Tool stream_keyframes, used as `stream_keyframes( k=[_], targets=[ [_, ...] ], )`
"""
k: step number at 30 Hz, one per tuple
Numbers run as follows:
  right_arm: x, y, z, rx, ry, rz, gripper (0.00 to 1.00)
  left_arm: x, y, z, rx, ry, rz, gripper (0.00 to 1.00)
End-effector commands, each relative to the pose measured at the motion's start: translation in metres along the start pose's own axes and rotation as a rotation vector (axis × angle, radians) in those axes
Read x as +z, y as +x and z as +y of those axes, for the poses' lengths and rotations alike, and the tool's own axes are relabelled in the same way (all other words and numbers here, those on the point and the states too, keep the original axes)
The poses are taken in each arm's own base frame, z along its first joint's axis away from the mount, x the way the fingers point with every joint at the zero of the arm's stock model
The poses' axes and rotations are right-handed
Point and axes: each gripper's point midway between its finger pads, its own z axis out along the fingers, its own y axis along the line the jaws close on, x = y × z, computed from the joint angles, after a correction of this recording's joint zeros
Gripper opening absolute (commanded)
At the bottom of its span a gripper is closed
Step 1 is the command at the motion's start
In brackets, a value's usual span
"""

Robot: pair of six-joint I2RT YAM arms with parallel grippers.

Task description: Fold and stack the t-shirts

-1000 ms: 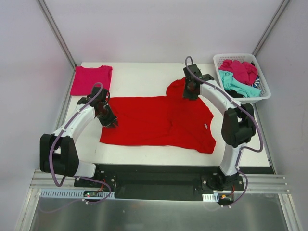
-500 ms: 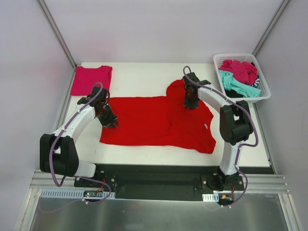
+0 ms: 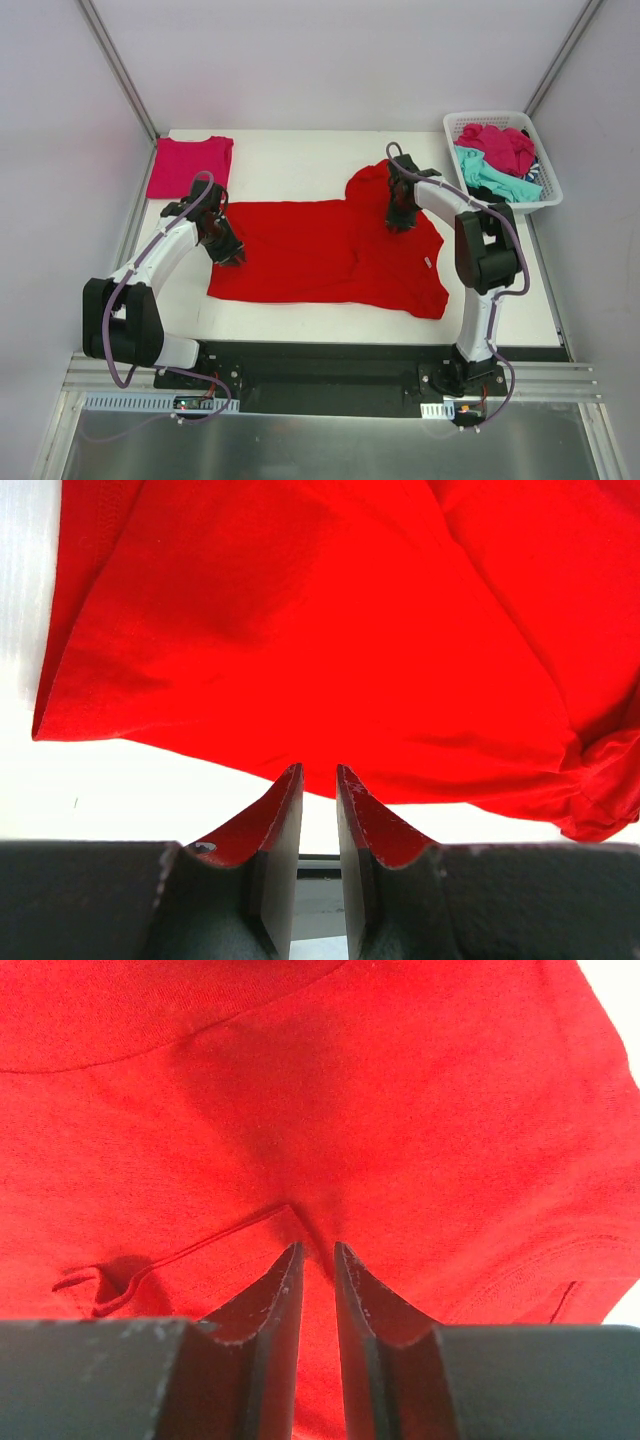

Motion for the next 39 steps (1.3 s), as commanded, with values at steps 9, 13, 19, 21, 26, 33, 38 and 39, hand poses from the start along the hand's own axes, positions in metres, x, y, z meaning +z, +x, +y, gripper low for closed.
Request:
stream_keyframes(
  k=[9,13,19,21,26,33,38,39],
  targets=[
    [0.001,0.005,0.003,-0.011,-0.032,0.025,0.17,-0.006,0.0,-0.005,0.016,0.012,-0.002,0.2],
    [0.001,0.006,0.002,-0.008,-0.028,0.023,0.12,-0.007,-0.001,-0.007,0.017,0.014,-0.006,0.2],
    [-0.013,-0.004,-0.001,-0.015,-0.018,-0.013,0.09,-0.008,-0.003,-0.008,0.019,0.015,-0.007,0.2],
    [-0.017,-0.008,-0.003,-0.017,-0.009,-0.026,0.09,-0.008,-0.002,-0.008,0.019,0.015,-0.005,0.2],
    [-0.026,-0.016,-0.006,-0.007,-0.005,-0.046,0.08,-0.008,-0.003,-0.008,0.02,0.015,-0.007,0.2],
    [-0.035,-0.028,-0.013,0.006,0.008,-0.068,0.08,-0.007,-0.003,-0.009,0.022,0.014,-0.001,0.2],
    [-0.038,-0.039,-0.017,0.02,0.004,-0.07,0.08,-0.006,-0.002,-0.008,0.023,0.013,0.002,0.2],
    [-0.039,-0.041,-0.016,0.019,-0.002,-0.069,0.07,-0.006,-0.002,-0.008,0.023,0.013,0.002,0.2]
  ],
)
